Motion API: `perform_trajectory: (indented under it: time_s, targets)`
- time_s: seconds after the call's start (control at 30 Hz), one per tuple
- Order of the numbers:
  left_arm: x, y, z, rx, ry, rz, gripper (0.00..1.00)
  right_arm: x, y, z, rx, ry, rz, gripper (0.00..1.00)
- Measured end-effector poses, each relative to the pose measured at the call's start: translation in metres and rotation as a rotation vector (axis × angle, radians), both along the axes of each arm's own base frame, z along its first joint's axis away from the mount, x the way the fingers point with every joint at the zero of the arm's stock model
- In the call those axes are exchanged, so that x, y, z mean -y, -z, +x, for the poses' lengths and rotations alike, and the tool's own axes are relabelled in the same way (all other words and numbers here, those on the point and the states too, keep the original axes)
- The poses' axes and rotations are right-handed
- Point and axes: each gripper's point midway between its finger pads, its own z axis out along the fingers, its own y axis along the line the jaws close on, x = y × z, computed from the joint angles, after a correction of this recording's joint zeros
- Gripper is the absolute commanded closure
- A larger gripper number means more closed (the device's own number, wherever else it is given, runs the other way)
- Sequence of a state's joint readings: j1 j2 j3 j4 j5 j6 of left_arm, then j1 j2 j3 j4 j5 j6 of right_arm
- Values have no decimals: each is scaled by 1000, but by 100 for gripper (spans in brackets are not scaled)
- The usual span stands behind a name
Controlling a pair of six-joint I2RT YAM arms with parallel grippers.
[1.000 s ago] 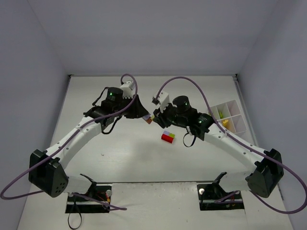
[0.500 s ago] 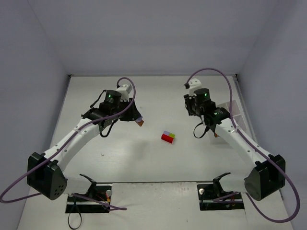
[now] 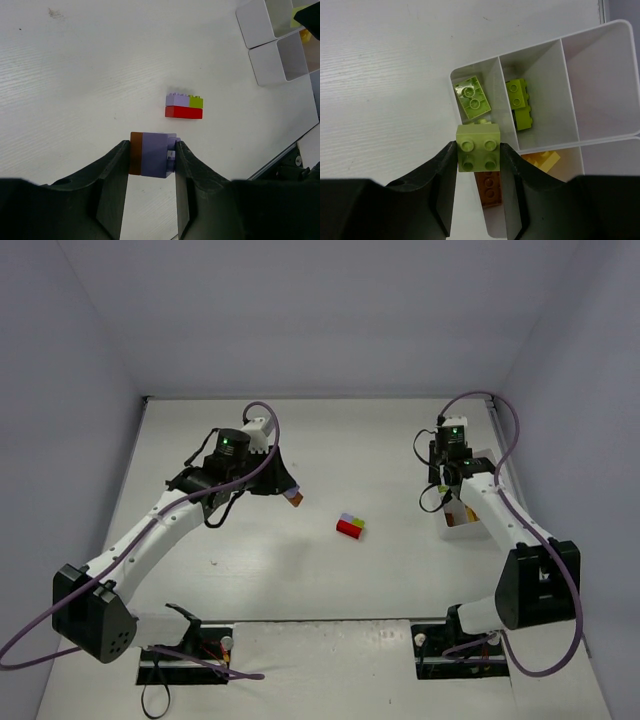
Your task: Sort the legos into containers by color
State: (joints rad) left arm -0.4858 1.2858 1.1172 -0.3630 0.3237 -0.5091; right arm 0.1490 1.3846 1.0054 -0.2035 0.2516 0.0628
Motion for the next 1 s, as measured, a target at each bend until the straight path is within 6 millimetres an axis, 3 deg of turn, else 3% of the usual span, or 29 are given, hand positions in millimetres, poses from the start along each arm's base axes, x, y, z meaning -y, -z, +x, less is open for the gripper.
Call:
perform_trajectory:
  time_s: [0.13,0.23,0.27,0.37,0.57,0.67,0.8,0.93,1.0]
  targets:
    - [1,0,-1,-4,6,-3,94,5,17,1,-44,26,8,86]
    - [1,0,-2,-6,10,-5,94,6,25,2,-65,35,8,76]
    - [1,0,-2,-7,11,-5,94,7,27,2,-69,39,9,64]
    - [1,0,-3,-9,12,-6,94,7,32,4,-77,44,12,43]
    - [2,1,-3,-11,14,-6,94,3,31,6,-70,25,24,41]
    - [2,0,-4,-13,16,-9,94,-6,20,7,-40,-30,45,43]
    - [5,-7,-4,-11,21,-30,94,-45,-20,6,85,-223,109,44]
    - [10,-22,-1,2,27,-62,94,-112,-74,-7,243,-526,180,42]
    - [13,-29,-1,5,30,-84,94,-141,-89,-18,282,-644,215,41]
